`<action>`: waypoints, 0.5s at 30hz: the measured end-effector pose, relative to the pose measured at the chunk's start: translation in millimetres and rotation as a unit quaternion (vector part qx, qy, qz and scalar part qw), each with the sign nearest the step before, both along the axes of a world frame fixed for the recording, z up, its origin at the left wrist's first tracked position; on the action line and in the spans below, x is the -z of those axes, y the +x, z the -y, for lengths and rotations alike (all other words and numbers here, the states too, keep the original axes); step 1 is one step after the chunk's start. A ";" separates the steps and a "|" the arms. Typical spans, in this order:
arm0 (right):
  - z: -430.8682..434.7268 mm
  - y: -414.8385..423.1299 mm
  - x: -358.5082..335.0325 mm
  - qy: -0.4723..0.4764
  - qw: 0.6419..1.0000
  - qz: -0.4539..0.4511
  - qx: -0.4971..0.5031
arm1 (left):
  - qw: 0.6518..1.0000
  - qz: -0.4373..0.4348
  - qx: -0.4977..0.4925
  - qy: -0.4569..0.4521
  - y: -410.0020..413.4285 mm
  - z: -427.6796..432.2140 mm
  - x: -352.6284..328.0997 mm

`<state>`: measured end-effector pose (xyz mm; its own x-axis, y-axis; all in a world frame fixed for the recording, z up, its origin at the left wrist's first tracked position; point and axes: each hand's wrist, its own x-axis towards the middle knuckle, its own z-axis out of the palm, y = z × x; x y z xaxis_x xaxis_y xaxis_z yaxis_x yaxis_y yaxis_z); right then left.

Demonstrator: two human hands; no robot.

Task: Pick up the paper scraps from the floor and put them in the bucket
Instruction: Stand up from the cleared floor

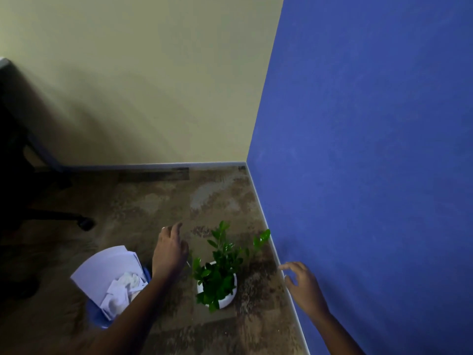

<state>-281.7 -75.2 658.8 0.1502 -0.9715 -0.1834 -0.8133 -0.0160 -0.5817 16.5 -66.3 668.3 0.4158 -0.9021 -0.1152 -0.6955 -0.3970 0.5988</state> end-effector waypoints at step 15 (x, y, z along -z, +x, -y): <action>77.1 31.5 181.8 0.119 0.988 0.048 0.092 | 0.978 -0.081 -0.145 0.128 58.5 55.0 191.6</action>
<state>-250.2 -152.3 477.0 0.0036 -0.9151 -0.4031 -0.7311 0.2727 -0.6255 75.0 -121.3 476.7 0.6081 -0.6820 -0.4063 -0.4359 -0.7146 0.5471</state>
